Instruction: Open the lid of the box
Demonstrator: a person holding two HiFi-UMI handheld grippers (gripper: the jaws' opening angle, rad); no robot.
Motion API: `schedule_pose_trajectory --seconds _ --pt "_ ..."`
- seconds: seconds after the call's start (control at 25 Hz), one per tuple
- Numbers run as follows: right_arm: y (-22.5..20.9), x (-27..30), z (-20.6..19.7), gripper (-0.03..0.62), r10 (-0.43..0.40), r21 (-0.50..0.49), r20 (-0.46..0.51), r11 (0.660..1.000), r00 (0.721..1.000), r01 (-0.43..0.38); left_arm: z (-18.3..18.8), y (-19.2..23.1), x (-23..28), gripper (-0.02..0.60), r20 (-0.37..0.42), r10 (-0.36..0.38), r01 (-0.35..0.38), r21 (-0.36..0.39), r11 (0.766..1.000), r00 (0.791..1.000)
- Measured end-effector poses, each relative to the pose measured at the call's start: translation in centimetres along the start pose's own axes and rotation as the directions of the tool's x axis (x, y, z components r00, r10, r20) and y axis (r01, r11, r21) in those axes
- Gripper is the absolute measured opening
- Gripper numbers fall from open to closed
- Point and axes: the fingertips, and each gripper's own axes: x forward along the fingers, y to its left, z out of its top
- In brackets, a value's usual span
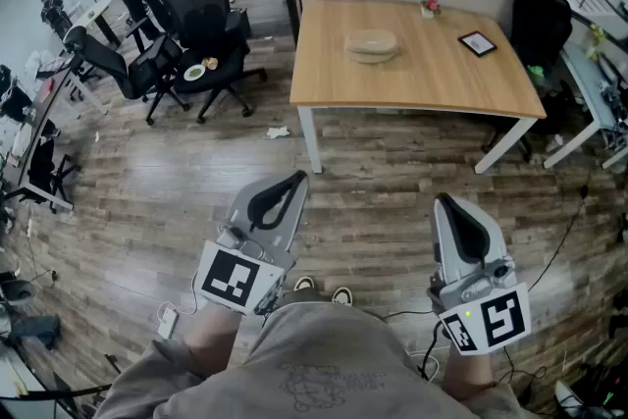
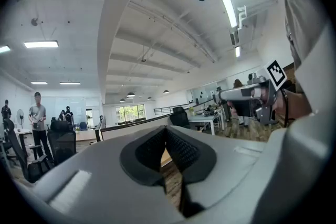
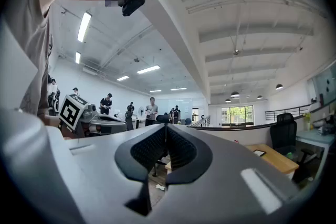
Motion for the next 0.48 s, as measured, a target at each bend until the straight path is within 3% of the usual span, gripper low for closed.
schedule_pose_trajectory --seconds 0.16,0.48 --pt "-0.4 -0.3 -0.1 0.015 -0.018 0.048 0.016 0.999 1.0 0.017 0.0 -0.4 0.1 0.0 0.001 -0.009 0.009 -0.006 1.0 1.0" --pt "-0.3 -1.4 0.1 0.015 -0.007 0.051 0.052 0.999 0.999 0.005 0.3 -0.9 -0.4 0.0 0.019 -0.011 0.01 0.023 1.0 1.0"
